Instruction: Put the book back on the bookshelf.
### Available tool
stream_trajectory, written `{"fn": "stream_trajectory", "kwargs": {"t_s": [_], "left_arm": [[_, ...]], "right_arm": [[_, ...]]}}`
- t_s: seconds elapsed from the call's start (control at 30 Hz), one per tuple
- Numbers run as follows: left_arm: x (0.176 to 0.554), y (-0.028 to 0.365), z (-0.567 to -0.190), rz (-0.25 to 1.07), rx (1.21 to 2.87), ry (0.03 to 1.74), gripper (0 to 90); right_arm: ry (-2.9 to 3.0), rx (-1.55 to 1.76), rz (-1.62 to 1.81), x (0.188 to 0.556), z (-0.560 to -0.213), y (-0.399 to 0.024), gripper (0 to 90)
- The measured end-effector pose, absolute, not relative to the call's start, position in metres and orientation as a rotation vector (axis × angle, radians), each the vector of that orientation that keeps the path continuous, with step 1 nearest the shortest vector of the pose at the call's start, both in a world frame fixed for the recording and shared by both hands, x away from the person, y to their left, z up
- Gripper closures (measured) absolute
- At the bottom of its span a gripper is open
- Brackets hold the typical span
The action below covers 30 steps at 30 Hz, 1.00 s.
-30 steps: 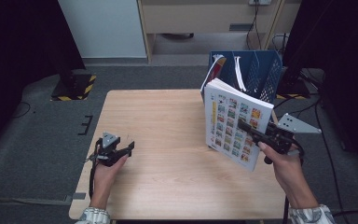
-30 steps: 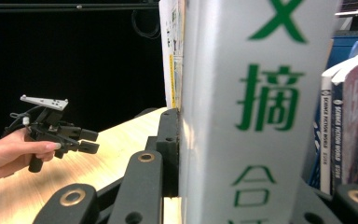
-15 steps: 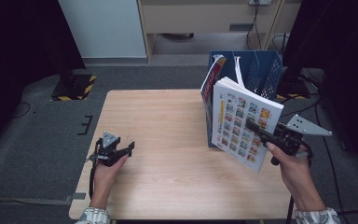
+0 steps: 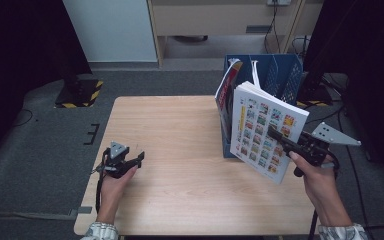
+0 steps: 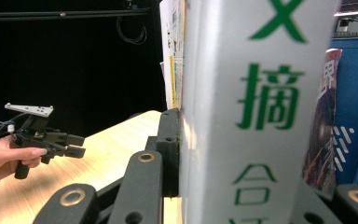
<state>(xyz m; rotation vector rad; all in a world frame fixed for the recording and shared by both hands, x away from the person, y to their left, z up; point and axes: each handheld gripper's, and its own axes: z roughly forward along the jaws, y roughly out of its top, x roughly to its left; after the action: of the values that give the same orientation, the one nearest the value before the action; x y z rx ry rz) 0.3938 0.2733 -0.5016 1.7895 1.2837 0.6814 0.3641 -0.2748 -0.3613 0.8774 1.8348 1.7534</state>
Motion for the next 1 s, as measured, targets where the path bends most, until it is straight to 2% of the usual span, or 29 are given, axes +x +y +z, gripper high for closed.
{"fn": "stream_trajectory", "kwargs": {"t_s": [0.57, 1.0], "left_arm": [[0.393, 0.274, -0.501, 0.686, 1.784, 1.285, 32.3], [0.394, 0.272, -0.502, 0.688, 1.801, 1.282, 32.0]], "right_arm": [[1.837, 0.881, 1.738, 0.36, -0.355, -0.279, 73.8], [1.79, 0.909, 1.713, 0.352, -0.348, -0.302, 73.8]]}}
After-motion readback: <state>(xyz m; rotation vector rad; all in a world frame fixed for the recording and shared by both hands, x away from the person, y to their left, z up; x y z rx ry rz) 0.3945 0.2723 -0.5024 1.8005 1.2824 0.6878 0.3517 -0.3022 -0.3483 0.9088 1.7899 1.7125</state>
